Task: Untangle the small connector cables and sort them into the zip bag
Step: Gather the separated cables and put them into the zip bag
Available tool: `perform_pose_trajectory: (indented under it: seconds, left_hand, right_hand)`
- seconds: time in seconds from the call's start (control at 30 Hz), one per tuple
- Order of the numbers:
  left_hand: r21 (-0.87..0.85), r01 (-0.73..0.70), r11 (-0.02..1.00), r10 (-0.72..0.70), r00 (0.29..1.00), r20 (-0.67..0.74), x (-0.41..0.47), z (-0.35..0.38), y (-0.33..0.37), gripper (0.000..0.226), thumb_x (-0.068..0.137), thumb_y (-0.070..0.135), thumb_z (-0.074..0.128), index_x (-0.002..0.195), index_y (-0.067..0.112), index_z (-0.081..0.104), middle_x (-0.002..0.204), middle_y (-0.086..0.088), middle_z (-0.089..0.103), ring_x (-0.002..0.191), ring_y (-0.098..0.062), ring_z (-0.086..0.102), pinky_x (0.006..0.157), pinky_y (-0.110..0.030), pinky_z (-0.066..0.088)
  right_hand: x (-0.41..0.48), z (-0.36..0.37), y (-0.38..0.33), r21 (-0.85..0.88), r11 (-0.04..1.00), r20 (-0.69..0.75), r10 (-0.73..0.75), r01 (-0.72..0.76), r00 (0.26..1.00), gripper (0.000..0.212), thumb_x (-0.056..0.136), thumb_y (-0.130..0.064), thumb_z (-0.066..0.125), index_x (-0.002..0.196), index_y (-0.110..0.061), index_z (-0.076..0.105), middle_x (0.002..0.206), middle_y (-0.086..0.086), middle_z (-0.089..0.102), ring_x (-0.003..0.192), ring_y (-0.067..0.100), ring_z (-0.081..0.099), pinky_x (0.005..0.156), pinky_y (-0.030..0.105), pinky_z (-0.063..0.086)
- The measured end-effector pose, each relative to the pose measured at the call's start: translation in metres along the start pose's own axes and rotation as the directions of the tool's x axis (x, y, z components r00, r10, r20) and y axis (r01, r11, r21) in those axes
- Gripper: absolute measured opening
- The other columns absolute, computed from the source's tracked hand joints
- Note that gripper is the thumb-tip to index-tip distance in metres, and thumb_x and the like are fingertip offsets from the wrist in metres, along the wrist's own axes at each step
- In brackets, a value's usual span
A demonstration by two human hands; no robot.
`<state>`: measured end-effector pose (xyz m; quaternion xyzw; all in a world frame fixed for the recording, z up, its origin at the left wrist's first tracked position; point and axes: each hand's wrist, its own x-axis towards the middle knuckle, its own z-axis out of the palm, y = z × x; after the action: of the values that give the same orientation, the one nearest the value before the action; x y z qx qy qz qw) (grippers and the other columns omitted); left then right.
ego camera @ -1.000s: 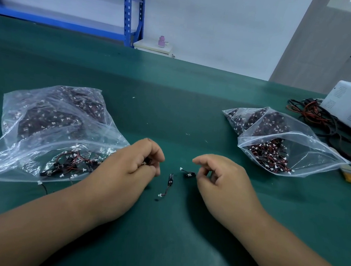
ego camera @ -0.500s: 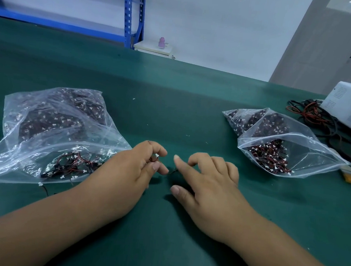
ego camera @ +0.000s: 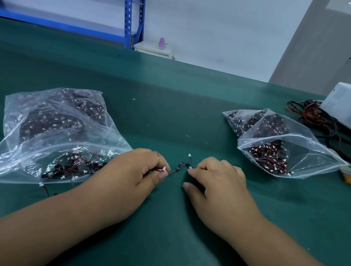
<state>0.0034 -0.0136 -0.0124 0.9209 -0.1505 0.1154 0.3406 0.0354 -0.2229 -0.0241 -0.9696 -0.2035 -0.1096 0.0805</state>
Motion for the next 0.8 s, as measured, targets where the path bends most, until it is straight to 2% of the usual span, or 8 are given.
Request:
perform_pose_trajectory:
  seconds: [0.1,0.23,0.37,0.43,0.5,0.6,0.7,0.8]
  left_hand:
    - [0.012,-0.012,1.0,0.011,1.0,0.027,0.001,0.001,-0.002,0.025,0.096,0.02,0.054,0.112,0.035,0.065,0.098,0.022,0.055,0.104,0.009,0.048,0.085,-0.001,0.032]
    - [-0.012,-0.056,0.998,0.056,0.995,0.088,0.001,0.002,0.001,0.045,0.094,0.002,0.052,0.13,0.027,0.061,0.108,0.016,0.057,0.109,0.008,0.047,0.094,-0.001,0.028]
    - [0.021,-0.171,0.985,0.159,0.95,0.267,0.0,0.0,0.006,0.038,0.089,0.014,0.046,0.12,0.027,0.064,0.107,0.01,0.063,0.103,-0.003,0.056,0.094,-0.023,0.044]
    - [0.039,-0.191,0.981,0.172,0.943,0.286,0.0,-0.001,0.007,0.046,0.084,0.018,0.039,0.124,0.03,0.061,0.11,0.015,0.063,0.104,-0.002,0.056,0.094,-0.022,0.043]
    - [0.027,-0.193,0.981,0.18,0.948,0.261,-0.001,0.001,0.006,0.062,0.09,0.015,0.04,0.148,0.037,0.038,0.124,0.031,0.052,0.115,0.01,0.047,0.099,-0.005,0.032]
    - [-0.012,-0.206,0.978,0.203,0.951,0.235,-0.003,0.005,0.004,0.073,0.094,0.008,0.048,0.145,0.047,0.015,0.136,0.04,0.031,0.13,0.019,0.029,0.103,0.001,0.019]
    - [-0.005,-0.202,0.979,0.199,0.96,0.195,-0.003,0.007,0.001,0.068,0.093,0.014,0.052,0.147,0.044,0.026,0.143,0.028,0.045,0.131,0.011,0.04,0.108,-0.008,0.027]
    - [0.018,-0.192,0.981,0.188,0.973,0.136,-0.003,0.007,-0.002,0.05,0.094,0.022,0.054,0.142,0.036,0.048,0.127,0.024,0.061,0.118,0.008,0.052,0.102,-0.012,0.037]
  right_hand:
    - [-0.002,-0.002,-0.002,0.031,0.998,-0.043,-0.054,0.055,0.998,0.028,0.092,-0.051,0.054,0.105,-0.031,0.069,0.101,-0.015,0.054,0.097,0.016,0.051,0.091,0.035,0.033]
    - [-0.01,-0.007,-0.012,0.108,0.958,-0.246,-0.232,0.264,0.941,0.03,0.096,-0.043,0.048,0.089,-0.023,0.069,0.086,-0.007,0.06,0.08,0.021,0.057,0.076,0.042,0.044]
    - [-0.016,-0.007,-0.026,0.188,0.919,-0.278,-0.288,0.346,0.916,0.035,0.096,-0.053,0.049,0.088,-0.023,0.065,0.085,-0.009,0.061,0.079,0.018,0.057,0.072,0.041,0.043]
    - [-0.016,-0.007,-0.029,0.191,0.92,-0.319,-0.272,0.342,0.908,0.025,0.091,-0.047,0.059,0.082,-0.023,0.06,0.08,-0.009,0.059,0.075,0.017,0.056,0.068,0.038,0.042]
    - [-0.015,-0.006,-0.027,0.171,0.927,-0.329,-0.267,0.335,0.906,0.019,0.088,-0.039,0.062,0.079,-0.023,0.057,0.078,-0.009,0.058,0.074,0.018,0.055,0.066,0.039,0.042]
    - [-0.014,-0.004,-0.023,0.149,0.915,-0.267,-0.328,0.375,0.906,0.02,0.092,-0.035,0.055,0.081,-0.021,0.064,0.078,-0.007,0.06,0.075,0.021,0.058,0.066,0.042,0.043]
    - [-0.013,-0.002,-0.019,0.156,0.905,-0.265,-0.348,0.396,0.899,0.023,0.093,-0.032,0.054,0.077,-0.019,0.065,0.074,-0.004,0.06,0.071,0.022,0.057,0.065,0.042,0.044]
    - [-0.008,-0.003,-0.009,0.192,0.906,-0.316,-0.307,0.378,0.898,0.017,0.09,-0.028,0.059,0.075,-0.02,0.061,0.069,-0.006,0.055,0.067,0.019,0.053,0.062,0.042,0.043]
